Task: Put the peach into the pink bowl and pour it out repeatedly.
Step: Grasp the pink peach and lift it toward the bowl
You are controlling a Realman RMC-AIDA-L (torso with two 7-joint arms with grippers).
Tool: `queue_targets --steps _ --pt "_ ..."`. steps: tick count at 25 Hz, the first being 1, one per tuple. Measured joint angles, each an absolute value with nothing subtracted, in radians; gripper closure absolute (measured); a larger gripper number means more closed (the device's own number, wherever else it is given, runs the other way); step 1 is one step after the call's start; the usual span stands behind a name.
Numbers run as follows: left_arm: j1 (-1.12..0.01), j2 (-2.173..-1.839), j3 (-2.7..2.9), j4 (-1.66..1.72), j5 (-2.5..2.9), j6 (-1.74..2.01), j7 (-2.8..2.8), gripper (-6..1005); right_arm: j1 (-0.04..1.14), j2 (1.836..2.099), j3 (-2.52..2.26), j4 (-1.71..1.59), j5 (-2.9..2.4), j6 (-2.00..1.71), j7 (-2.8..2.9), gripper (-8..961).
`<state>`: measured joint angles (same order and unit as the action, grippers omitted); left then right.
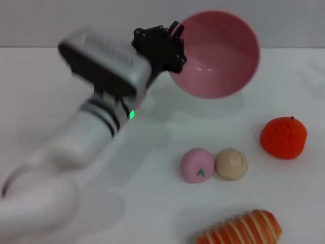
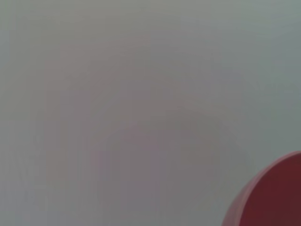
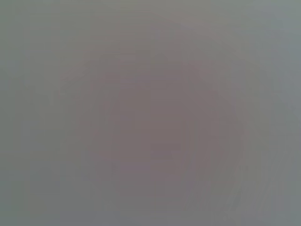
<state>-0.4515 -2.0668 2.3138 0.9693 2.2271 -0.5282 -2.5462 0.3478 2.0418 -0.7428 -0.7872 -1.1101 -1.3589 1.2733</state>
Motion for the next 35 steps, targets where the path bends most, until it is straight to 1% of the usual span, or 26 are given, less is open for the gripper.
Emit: queue_targets --steps 6,11,12,14,19,23,26,27,29,35 --pt "-0.543 -2.065 1.972 1.041 2.224 0.012 -2.583 957 0.341 2.043 -0.784 -0.899 -1.31 -1.393 1.399 407" --pt "-0.672 -2.063 1.67 1.0 2.227 0.462 -2.594 957 0.34 2.063 -0.831 -1.108 -1.545 -1.531 1.576 408" --pt "-0.672 -2.063 1.67 1.0 2.227 0.462 -2.594 957 0.343 2.064 -0.845 -1.15 -1.583 -1.559 1.614 408" --pt "-0.737 -2.056 1.504 0.966 2.242 0.728 -2.591 956 0.352 2.065 -0.877 -1.223 -1.657 -1.612 1.681 408" --pt "-0.761 -2.05 1.386 0.966 2.324 0.938 -2.595 956 0.416 2.065 -0.981 -1.379 -1.912 -1.733 1.842 409" --pt "-0.762 -2.047 1.308 0.968 2.378 1.035 -2.609 956 0.466 2.065 -1.071 -1.415 -2.062 -1.753 1.92 410" --pt "-0.754 -2.04 1.29 0.971 2.4 1.045 -2.63 956 0.492 2.065 -1.113 -1.411 -2.128 -1.748 1.939 411" --pt "-0.744 -2.027 1.279 0.973 2.417 1.054 -2.657 956 0.5 2.065 -1.121 -1.407 -2.148 -1.743 1.946 411" --pt "-0.738 -2.018 1.276 0.974 2.418 1.067 -2.673 956 0.52 2.065 -1.135 -1.388 -2.189 -1.728 1.964 412" --pt "-0.723 -2.012 1.272 0.975 2.419 1.09 -2.686 956 0.565 2.069 -1.209 -1.266 -2.244 -1.607 1.989 413"
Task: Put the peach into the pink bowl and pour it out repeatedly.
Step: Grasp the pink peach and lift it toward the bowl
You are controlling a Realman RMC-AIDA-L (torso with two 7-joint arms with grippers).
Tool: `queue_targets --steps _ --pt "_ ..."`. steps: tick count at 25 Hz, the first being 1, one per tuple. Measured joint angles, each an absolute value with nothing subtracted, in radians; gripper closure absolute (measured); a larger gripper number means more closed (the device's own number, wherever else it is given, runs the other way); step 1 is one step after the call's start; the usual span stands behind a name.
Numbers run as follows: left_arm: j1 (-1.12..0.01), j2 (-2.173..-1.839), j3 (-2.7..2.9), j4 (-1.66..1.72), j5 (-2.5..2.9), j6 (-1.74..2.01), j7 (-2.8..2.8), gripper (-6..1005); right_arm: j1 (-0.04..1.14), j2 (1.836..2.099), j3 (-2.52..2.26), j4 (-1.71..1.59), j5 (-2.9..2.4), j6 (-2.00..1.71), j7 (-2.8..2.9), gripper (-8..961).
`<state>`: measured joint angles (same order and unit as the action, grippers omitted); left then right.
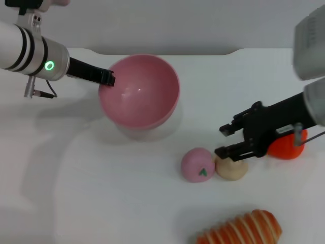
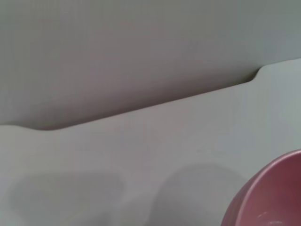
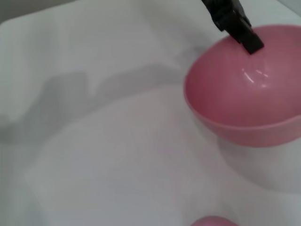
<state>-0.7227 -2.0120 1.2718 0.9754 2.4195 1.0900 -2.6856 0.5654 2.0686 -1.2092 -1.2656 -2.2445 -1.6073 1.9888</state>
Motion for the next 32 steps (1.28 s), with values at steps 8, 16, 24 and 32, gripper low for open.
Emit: queue_targets --steps 8,16,24,32 --pt "-0.719 -2.017 1.27 0.976 2.425 1.088 -2.685 956 0.62 2.071 -1.308 -1.069 -2.247 -1.44 1.991 415" --pt "-0.708 -2.029 1.269 0.977 2.425 1.048 -2.675 956 0.71 2.073 -1.355 -0.856 -2.248 -1.309 2.003 416" --pt "-0.697 -2.033 1.268 0.977 2.425 1.038 -2.673 957 0.729 2.074 -1.393 -0.805 -2.247 -1.253 2.003 418" --pt "-0.687 -2.035 1.268 0.976 2.425 1.031 -2.671 957 0.711 2.074 -1.394 -0.844 -2.243 -1.282 2.003 727"
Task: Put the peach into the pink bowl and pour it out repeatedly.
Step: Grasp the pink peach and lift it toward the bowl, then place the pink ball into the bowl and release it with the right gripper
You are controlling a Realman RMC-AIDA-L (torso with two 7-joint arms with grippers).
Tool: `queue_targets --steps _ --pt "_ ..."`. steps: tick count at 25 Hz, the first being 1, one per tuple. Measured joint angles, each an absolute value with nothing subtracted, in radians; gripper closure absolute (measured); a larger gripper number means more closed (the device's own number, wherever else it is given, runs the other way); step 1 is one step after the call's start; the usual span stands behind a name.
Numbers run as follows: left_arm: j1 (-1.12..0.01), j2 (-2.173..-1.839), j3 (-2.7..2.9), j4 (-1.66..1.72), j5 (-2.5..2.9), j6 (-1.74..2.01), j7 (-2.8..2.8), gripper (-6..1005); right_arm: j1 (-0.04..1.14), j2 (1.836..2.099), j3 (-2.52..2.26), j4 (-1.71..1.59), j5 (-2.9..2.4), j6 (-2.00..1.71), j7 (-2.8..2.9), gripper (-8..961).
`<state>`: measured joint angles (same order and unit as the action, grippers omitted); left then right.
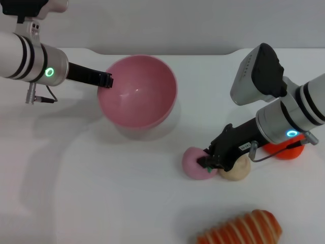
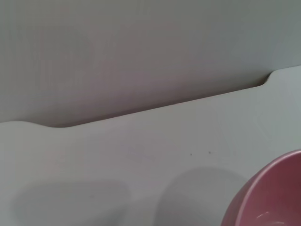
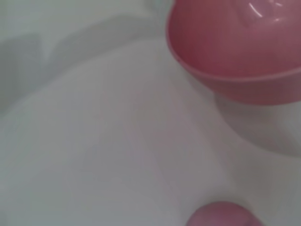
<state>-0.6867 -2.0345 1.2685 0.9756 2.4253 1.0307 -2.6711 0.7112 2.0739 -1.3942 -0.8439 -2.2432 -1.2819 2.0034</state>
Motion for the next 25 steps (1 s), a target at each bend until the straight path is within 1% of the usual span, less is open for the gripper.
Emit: queue_targets --steps 3,6,11,13,18,25 --pt "-0.685 -2.037 1.268 0.976 2.425 1.028 -2.666 957 0.698 2.074 -1.386 -0.878 -2.242 -1.319 2.007 823" --pt "-0.684 -2.041 1.268 0.975 2.425 1.021 -2.659 957 0.652 2.073 -1.379 -0.995 -2.241 -1.371 2.029 849" --pt "-0.683 -2.045 1.269 0.974 2.425 1.017 -2.658 957 0.543 2.074 -1.366 -1.333 -2.233 -1.478 2.081 893" --pt "-0.685 -2.047 1.27 0.972 2.424 1.017 -2.657 957 0.524 2.077 -1.346 -1.438 -2.224 -1.502 2.089 910" --pt "-0.693 -2.056 1.296 0.97 2.417 1.037 -2.659 957 0.525 2.078 -1.271 -1.567 -2.13 -1.485 2.093 912" --pt "-0.693 -2.059 1.344 0.975 2.354 1.053 -2.658 957 0.559 2.07 -1.274 -1.511 -2.091 -1.331 2.081 896"
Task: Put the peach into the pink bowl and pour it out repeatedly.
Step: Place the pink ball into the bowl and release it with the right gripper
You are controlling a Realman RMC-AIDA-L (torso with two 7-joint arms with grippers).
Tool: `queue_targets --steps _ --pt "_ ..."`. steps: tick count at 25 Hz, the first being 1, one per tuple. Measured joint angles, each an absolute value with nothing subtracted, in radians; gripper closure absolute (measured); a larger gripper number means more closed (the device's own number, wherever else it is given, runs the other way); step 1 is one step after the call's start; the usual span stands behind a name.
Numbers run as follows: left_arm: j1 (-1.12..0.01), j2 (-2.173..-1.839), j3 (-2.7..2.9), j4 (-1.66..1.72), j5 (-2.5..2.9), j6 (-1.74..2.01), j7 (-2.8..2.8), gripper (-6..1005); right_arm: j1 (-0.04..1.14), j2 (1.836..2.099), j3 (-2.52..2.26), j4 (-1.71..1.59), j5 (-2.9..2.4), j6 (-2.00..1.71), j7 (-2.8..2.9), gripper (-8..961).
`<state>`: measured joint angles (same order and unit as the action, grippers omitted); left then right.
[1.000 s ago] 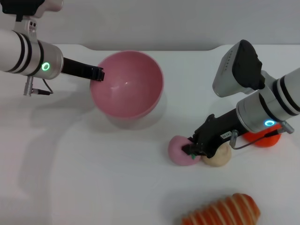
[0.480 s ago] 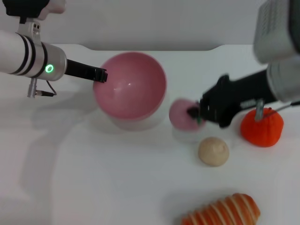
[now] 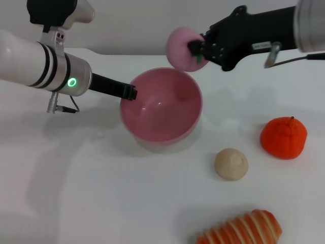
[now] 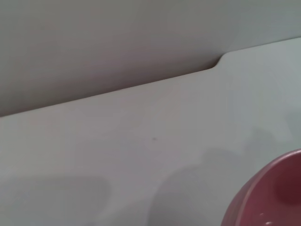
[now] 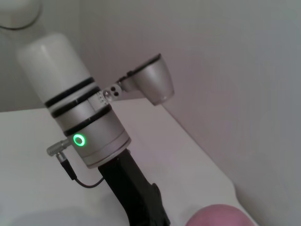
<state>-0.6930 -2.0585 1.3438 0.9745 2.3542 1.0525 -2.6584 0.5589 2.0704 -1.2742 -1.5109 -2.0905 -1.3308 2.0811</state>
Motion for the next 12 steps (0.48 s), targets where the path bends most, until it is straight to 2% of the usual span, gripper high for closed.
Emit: queue_targets --steps 7,12 --pt "-0.688 -2.059 1.348 0.974 2.332 1.047 -2.658 956 0.626 2.071 -1.285 -1.378 -2.095 -1.305 2.071 876" --pt "-0.689 -2.058 1.348 0.969 2.331 1.043 -2.658 956 0.625 2.072 -1.284 -1.369 -2.095 -1.301 2.063 862"
